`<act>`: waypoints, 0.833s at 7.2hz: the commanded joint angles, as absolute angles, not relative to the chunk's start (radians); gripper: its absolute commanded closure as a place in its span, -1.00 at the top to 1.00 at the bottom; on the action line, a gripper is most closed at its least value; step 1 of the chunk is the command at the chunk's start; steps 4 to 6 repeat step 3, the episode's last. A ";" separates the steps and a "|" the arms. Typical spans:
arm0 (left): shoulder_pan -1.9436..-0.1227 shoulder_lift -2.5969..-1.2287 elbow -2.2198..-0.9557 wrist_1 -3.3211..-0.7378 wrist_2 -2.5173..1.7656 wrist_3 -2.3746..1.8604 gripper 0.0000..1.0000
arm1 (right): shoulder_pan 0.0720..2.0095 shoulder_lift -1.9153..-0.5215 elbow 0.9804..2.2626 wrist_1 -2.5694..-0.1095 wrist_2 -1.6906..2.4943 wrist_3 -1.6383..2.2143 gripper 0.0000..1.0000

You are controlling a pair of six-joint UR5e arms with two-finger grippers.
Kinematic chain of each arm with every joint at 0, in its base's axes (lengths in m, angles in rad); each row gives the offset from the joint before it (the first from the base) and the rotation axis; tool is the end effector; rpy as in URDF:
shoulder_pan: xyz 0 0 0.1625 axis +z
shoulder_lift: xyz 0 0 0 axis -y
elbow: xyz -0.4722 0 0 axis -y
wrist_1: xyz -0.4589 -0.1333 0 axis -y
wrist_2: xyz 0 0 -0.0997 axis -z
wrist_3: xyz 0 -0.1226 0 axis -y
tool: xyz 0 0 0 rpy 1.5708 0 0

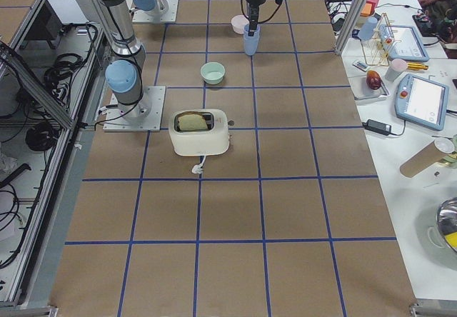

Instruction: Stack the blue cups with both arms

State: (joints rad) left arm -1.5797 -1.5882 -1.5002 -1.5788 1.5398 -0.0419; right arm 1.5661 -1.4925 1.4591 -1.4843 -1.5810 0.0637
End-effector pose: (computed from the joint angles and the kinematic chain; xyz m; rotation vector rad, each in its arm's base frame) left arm -0.1422 -0.5704 0.5411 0.0502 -3.1083 0.0690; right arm 0.1293 -0.5892 0.5209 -0.1066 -3.1269 -0.0826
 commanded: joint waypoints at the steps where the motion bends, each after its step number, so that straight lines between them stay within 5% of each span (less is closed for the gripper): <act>1: -1.580 -1.583 -1.500 -1.598 1.540 -0.034 1.00 | 1.566 -1.496 1.468 -1.486 -1.578 0.066 1.00; 6: -1.580 -1.580 -1.500 -1.598 1.540 -0.034 1.00 | 1.568 -1.497 1.467 -1.486 -1.578 0.067 1.00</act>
